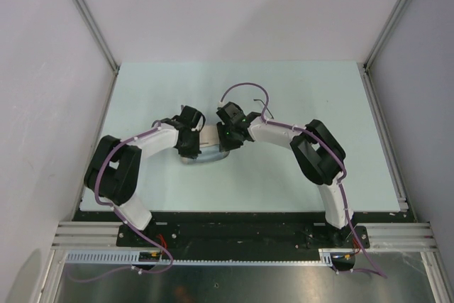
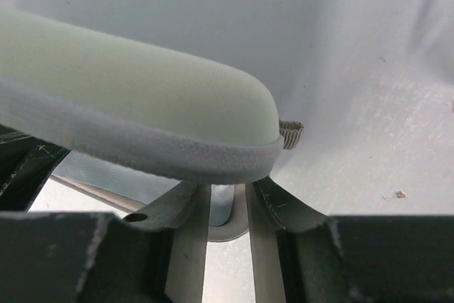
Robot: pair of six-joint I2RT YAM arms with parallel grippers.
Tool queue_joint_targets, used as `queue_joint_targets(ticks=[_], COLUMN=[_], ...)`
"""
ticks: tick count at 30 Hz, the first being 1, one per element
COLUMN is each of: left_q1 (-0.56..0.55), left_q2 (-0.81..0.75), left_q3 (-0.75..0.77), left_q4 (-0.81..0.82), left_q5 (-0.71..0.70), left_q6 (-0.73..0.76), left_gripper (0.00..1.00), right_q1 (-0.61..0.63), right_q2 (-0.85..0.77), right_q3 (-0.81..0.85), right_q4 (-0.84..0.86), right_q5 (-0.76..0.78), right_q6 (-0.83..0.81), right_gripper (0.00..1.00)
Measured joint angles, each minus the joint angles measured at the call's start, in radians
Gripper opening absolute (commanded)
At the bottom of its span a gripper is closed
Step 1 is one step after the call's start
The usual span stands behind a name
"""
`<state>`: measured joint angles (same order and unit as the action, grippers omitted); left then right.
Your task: Organize the sunglasses
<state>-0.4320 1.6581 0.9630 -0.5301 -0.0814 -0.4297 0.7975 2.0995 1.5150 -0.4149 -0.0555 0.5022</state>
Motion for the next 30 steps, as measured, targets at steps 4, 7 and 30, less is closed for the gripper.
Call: queue_joint_targets(ticks=[4,7,30], left_q1=[-0.001,-0.004,-0.005], left_q2=[0.000,0.002,0.004], left_q3=[0.000,0.000,0.000], left_q4=[0.006,0.006,0.007], left_q5=[0.000,0.000,0.000], left_q6=[-0.007,-0.007,-0.007], left_gripper=[0.14,0.14,0.14], right_q1=[0.003,0.004,0.029], right_q2=[-0.019,-0.037,0.002], right_q3=[-0.003,-0.005,-0.004], right_q4=[-0.007,-0.008,0.005], right_q5=[0.023,0.042,-0.039], right_q6=[0.001,-0.006,-0.069], right_gripper=[0.33,0.25,0.03])
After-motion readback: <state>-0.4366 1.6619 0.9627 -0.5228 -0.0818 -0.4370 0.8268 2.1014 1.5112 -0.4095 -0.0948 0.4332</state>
